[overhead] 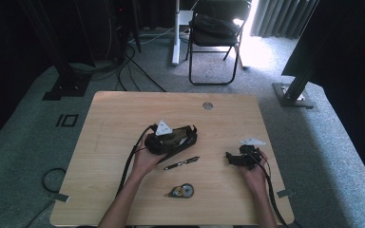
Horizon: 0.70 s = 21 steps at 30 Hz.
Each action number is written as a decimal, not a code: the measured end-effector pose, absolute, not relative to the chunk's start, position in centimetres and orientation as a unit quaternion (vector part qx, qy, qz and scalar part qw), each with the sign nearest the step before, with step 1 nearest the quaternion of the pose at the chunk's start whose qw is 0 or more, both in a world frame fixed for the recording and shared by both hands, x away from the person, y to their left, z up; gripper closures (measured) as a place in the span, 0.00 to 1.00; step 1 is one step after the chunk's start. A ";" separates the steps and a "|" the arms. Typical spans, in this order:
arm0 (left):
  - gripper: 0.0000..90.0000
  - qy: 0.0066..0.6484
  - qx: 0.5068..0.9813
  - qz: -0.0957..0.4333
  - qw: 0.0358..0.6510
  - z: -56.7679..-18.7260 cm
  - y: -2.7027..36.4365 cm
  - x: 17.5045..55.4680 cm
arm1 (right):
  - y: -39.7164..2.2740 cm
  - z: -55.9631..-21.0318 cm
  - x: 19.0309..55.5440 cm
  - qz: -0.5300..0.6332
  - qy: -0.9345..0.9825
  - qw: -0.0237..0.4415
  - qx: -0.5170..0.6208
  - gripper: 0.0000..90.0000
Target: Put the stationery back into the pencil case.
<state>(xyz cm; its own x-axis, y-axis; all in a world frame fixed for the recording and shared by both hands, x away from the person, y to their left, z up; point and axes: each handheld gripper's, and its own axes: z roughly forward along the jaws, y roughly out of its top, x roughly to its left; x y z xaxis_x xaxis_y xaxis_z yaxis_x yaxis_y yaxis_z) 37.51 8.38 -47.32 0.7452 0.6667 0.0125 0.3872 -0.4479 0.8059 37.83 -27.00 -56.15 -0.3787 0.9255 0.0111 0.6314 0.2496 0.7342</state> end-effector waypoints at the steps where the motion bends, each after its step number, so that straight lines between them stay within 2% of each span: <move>1: 0.71 0.315 0.834 0.165 0.421 -47.3 8.3 37.4 | -27.0 -56.2 37.8 0.335 0.759 0.219 0.513 0.15; 21: 0.73 0.286 0.847 0.150 0.422 -47.5 6.3 35.9 | -27.0 -56.2 37.8 0.335 0.760 0.219 0.512 0.15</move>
